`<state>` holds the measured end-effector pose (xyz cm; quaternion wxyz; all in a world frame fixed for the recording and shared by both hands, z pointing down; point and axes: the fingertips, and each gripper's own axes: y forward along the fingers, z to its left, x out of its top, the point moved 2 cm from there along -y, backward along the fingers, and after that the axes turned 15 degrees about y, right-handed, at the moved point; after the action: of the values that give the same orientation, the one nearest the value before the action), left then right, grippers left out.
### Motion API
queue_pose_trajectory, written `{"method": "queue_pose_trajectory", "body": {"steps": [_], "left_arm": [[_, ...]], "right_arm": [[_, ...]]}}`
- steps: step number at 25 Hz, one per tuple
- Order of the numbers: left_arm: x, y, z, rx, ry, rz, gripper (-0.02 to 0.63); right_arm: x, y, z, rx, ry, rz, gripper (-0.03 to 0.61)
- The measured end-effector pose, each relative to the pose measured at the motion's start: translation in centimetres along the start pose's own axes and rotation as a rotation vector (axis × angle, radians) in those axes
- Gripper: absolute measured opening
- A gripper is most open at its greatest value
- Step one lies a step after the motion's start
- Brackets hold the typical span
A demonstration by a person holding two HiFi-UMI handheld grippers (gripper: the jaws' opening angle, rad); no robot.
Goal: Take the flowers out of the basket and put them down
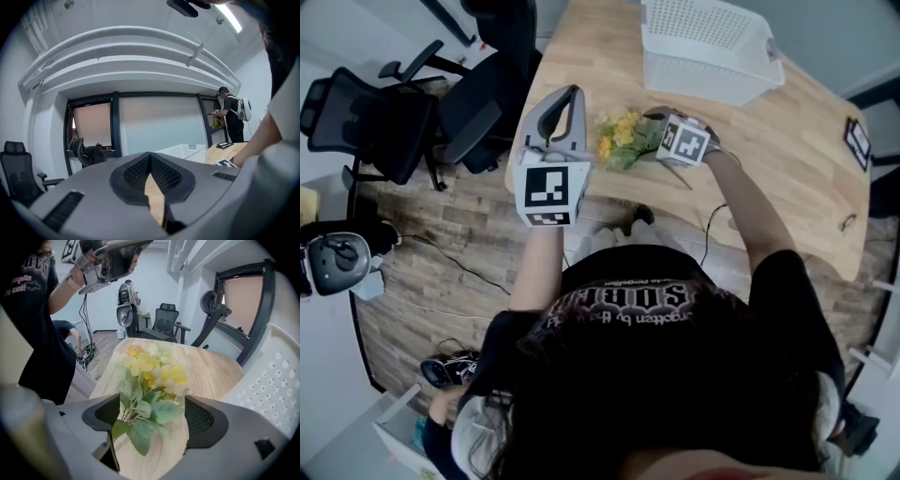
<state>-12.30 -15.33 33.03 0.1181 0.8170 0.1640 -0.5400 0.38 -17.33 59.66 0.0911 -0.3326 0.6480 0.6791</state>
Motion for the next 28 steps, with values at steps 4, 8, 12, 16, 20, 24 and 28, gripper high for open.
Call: {"method": "queue_pose_trajectory", "body": {"steps": [4, 8, 12, 16, 20, 24, 28], "left_arm": [[0.2, 0.1, -0.1, -0.006, 0.002, -0.007, 0.0], [0.4, 0.2, -0.2, -0.012, -0.001, -0.017, 0.0], [0.4, 0.3, -0.2, -0.015, -0.003, -0.019, 0.0], [0.3, 0.4, -0.1, -0.015, -0.005, -0.018, 0.0], [0.0, 0.6, -0.1, -0.016, -0.009, -0.017, 0.0], [0.0, 0.8, -0.1, -0.019, -0.013, -0.018, 0.0], [-0.2, 1.0, -0.2, -0.021, -0.019, -0.019, 0.0]], "right_arm": [[1.3, -1.3, -0.2, -0.006, 0.028, -0.06, 0.423], [2.2, -2.4, -0.4, -0.027, 0.027, -0.089, 0.422], [3.0, -3.6, -1.0, -0.056, 0.059, -0.127, 0.42], [3.8, -5.0, -1.0, -0.062, 0.086, -0.164, 0.41], [4.9, -7.1, -1.9, -0.137, 0.093, -0.228, 0.101], [5.8, -8.8, -2.2, -0.163, 0.098, -0.269, 0.058], [6.9, -10.1, -1.9, -0.167, 0.099, -0.301, 0.041]]}}
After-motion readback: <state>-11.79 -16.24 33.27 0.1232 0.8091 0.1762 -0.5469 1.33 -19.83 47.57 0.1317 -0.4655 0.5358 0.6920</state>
